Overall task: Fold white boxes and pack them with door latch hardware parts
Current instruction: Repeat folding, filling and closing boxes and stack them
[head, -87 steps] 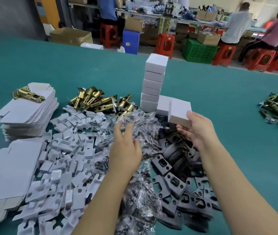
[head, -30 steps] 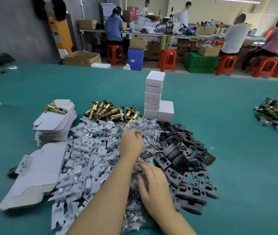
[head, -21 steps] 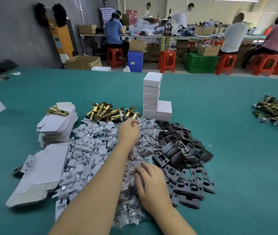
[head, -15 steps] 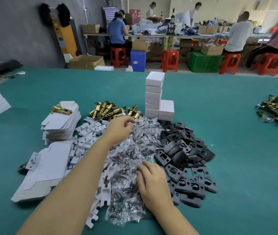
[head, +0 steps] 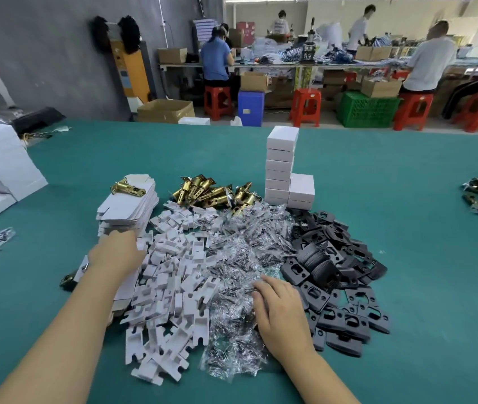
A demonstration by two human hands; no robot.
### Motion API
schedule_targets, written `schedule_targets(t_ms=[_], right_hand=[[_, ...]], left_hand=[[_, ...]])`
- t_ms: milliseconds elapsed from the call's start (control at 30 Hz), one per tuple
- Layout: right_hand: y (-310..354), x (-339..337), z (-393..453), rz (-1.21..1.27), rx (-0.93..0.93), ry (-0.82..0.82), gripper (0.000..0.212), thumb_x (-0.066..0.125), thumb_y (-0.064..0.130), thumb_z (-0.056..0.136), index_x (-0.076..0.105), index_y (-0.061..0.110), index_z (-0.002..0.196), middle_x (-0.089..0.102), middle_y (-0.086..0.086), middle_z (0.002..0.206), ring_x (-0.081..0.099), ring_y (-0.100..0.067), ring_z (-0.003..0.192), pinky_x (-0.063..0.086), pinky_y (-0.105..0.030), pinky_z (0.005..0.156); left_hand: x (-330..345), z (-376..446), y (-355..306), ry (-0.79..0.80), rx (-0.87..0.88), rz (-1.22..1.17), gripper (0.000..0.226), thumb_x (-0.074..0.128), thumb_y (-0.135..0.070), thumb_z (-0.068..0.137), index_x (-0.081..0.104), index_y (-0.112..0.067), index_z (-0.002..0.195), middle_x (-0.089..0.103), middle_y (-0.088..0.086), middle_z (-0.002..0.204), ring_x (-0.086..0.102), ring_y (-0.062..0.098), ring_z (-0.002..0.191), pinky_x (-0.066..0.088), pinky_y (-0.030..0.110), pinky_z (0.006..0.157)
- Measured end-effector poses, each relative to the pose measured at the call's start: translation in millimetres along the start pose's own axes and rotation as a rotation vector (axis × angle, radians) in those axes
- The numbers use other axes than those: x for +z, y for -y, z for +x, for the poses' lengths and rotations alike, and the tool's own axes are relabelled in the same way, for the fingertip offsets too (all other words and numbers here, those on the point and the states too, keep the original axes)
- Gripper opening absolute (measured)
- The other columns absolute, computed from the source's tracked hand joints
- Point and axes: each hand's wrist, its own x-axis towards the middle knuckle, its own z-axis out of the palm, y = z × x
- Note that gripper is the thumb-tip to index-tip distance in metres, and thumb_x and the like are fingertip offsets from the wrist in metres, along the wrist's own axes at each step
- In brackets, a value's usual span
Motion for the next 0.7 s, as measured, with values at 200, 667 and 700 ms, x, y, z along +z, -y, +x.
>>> schedule_targets(t_ms=[200, 667, 700], right_hand=[[0, -1, -1, 0.006, 0.006, -0.001, 0.028, 0.053, 0.029, 0.105, 0.07, 0.02, 0.126, 0.064, 0.002, 0.133, 0.054, -0.019, 0.127, 0.039, -0.038, 0.111], [0, -2, -1, 0.007, -0.004, -0.024, 0.026, 0.056, 0.027, 0.104, 0.071, 0.019, 0.124, 0.066, 0.003, 0.129, 0.056, -0.017, 0.125, 0.036, -0.032, 0.109], [0, -2, -1, 0.007, -0.002, -0.021, 0.027, 0.055, 0.027, 0.104, 0.071, 0.019, 0.124, 0.066, 0.003, 0.129, 0.056, -0.016, 0.125, 0.035, -0.031, 0.109]], left_hand=[[7, -11, -9, 0.058, -0.046, 0.058, 0.038, 0.063, -0.034, 0.092, 0.055, -0.021, 0.127, 0.06, 0.008, 0.128, 0.057, 0.03, 0.117, 0.054, 0.042, 0.088], [14, -12, -20, -0.039, -0.113, 0.103, 0.015, 0.059, -0.017, 0.093, 0.065, -0.02, 0.107, 0.067, 0.005, 0.109, 0.059, 0.027, 0.1, 0.046, 0.033, 0.069], [14, -11, -21, -0.043, -0.117, 0.106, 0.015, 0.059, -0.015, 0.092, 0.066, -0.02, 0.105, 0.067, 0.004, 0.102, 0.059, 0.026, 0.092, 0.045, 0.031, 0.066]])
